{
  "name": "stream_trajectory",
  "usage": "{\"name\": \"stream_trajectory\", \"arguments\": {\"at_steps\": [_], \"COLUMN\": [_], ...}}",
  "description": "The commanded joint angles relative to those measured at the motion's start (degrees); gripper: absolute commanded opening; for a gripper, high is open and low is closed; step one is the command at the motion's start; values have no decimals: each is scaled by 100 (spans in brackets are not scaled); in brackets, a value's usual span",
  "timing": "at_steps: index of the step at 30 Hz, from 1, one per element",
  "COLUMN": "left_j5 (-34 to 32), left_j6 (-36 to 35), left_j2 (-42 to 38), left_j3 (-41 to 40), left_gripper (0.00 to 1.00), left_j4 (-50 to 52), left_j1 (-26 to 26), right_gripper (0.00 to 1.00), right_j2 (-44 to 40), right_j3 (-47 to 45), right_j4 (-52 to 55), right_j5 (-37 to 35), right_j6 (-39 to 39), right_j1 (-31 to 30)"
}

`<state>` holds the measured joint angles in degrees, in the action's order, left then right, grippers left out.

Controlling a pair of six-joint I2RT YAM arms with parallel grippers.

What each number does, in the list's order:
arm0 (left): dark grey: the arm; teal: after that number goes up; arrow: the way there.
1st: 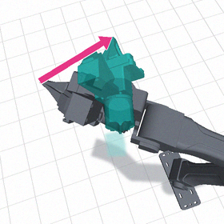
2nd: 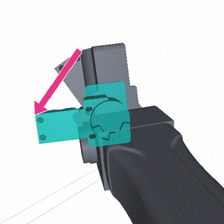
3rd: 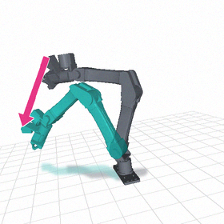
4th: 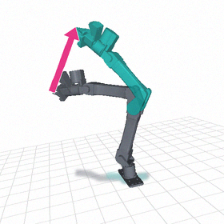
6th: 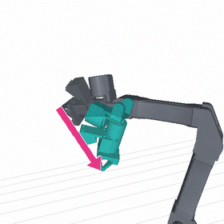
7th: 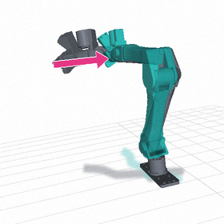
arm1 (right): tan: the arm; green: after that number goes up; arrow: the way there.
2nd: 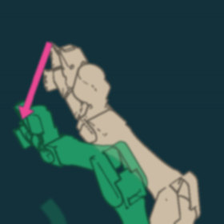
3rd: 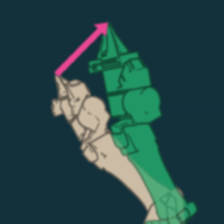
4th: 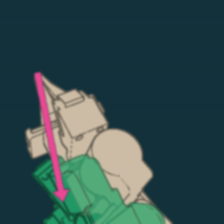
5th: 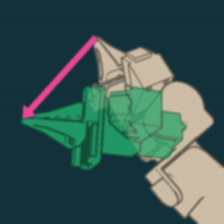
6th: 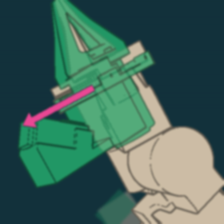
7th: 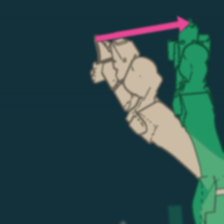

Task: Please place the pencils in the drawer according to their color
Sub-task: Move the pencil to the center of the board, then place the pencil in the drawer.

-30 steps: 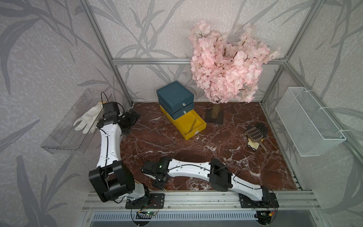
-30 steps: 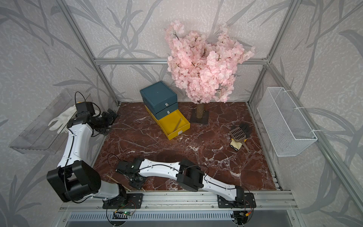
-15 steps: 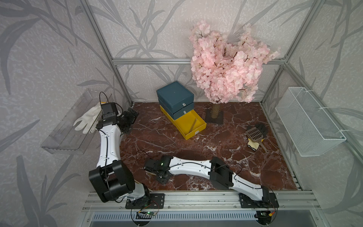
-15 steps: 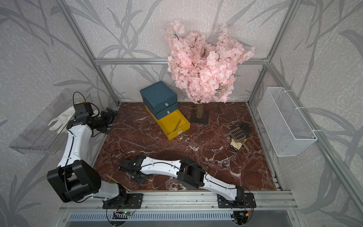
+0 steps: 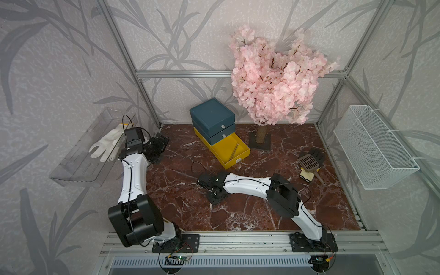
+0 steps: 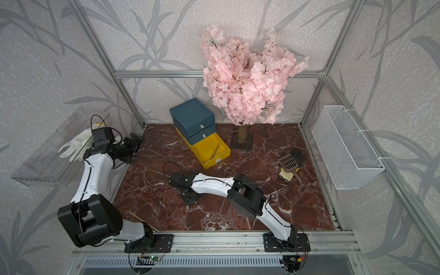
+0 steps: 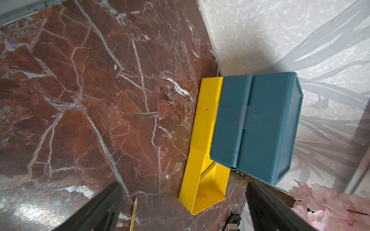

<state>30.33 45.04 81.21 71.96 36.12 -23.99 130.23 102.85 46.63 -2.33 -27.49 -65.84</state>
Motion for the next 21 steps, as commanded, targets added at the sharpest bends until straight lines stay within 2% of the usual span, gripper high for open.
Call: {"name": "stream_trajectory", "arguments": {"at_steps": [1, 3, 5, 16, 21], "left_j5": [38, 34, -4, -38, -33], "left_j6": [-39, -39, -72, -143, -206], "left_j2": [-230, -246, -231, 60, 62], "left_j3": [-167, -232, -266, -279, -305], "left_gripper": [100, 100, 100, 100, 100], "left_j4": [-104, -139, -142, -153, -120], "left_j1": [32, 76, 134, 390, 499], "right_gripper": [18, 33, 35, 34, 27], "right_j2": [153, 165, 266, 1073, 1441], "right_j3": [-471, -426, -247, 1086, 1536], "right_j4": [338, 362, 420, 911, 1197], "right_j5": [-223, -250, -268, -110, -75], "right_j6": [31, 90, 118, 334, 436], "right_j1": [91, 132, 211, 460, 454]}}
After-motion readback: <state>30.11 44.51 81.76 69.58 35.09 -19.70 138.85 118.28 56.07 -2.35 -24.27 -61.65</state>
